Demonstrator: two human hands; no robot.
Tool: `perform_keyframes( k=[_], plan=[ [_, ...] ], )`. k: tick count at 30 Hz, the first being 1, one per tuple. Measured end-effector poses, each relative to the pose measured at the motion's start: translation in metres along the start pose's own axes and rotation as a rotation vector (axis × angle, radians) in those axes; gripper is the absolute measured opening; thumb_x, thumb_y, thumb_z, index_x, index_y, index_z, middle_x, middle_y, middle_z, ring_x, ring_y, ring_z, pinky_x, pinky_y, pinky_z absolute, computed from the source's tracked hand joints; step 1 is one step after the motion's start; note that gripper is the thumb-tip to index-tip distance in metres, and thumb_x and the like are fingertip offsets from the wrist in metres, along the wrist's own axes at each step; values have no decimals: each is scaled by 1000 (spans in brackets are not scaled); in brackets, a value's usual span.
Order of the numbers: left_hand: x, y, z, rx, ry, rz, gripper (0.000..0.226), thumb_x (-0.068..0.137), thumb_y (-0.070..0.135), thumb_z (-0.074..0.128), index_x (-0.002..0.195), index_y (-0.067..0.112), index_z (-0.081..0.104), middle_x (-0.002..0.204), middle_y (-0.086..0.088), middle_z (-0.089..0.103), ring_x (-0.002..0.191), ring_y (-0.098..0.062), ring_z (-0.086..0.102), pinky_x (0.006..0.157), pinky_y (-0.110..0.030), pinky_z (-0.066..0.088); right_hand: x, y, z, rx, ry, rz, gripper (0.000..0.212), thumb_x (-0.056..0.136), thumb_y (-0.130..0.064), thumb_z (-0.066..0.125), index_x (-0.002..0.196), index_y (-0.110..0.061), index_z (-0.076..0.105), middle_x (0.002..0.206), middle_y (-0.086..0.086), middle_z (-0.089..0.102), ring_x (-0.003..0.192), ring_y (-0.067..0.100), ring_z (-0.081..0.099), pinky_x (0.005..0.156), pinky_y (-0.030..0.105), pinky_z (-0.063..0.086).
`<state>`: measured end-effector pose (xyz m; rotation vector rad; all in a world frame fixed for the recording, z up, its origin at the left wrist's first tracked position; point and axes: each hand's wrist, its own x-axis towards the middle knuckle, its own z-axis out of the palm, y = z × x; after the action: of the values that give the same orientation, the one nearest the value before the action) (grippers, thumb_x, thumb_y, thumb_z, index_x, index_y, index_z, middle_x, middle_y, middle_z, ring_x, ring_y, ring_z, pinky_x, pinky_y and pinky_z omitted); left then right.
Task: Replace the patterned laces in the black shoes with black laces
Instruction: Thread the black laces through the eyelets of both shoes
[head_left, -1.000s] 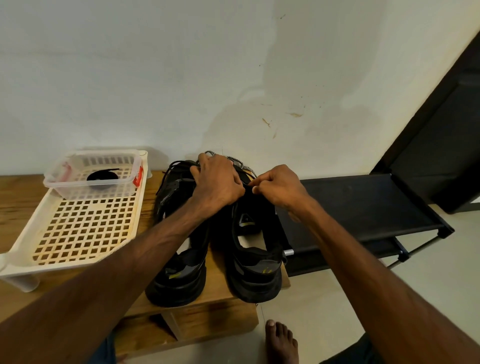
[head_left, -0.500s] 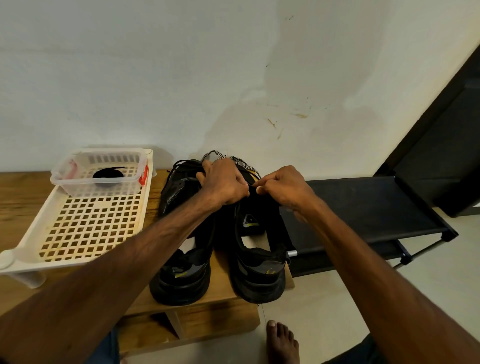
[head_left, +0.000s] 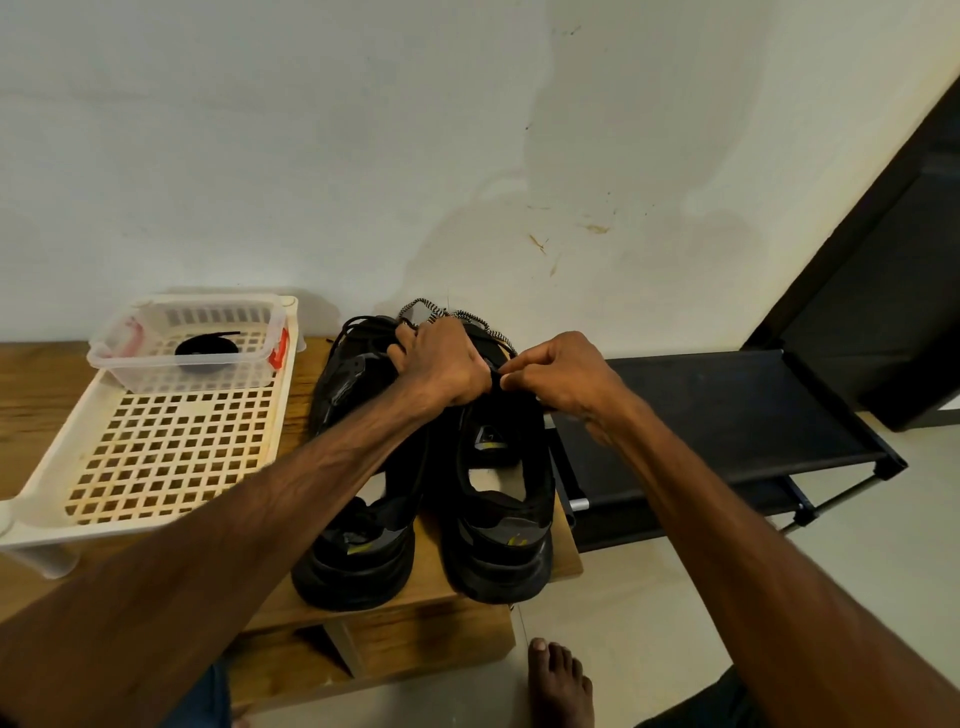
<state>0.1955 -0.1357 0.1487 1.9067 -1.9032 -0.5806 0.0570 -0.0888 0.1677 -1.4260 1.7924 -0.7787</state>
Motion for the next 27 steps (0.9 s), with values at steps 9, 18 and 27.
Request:
perform_keyframes(
  k=[9,18,27],
  plan=[
    [-8,5,0,73,56,6,9,84,15,66,91,13,61,121,-15,60,125,-36,39,101,-43,36,-2,3,-5,93,-20,61,11,78,-12,86,88,-14,83,88,1,79,90,16,76,80,35,64],
    [-18,5,2,302,194,137,17,89,23,67,103,14,68,128,-17,52,128,-38,35,100,-45,32,-5,5,-4,74,-12,46,9,78,-14,86,86,-15,83,82,0,79,87,17,76,84,36,64],
    [-3,-5,6,109,148,63,17,84,24,70,100,22,77,130,-8,57,126,-35,37,102,-44,34,-9,1,-5,55,-4,21,7,79,-12,84,84,-16,82,83,0,79,86,18,77,81,36,64]
  ],
)
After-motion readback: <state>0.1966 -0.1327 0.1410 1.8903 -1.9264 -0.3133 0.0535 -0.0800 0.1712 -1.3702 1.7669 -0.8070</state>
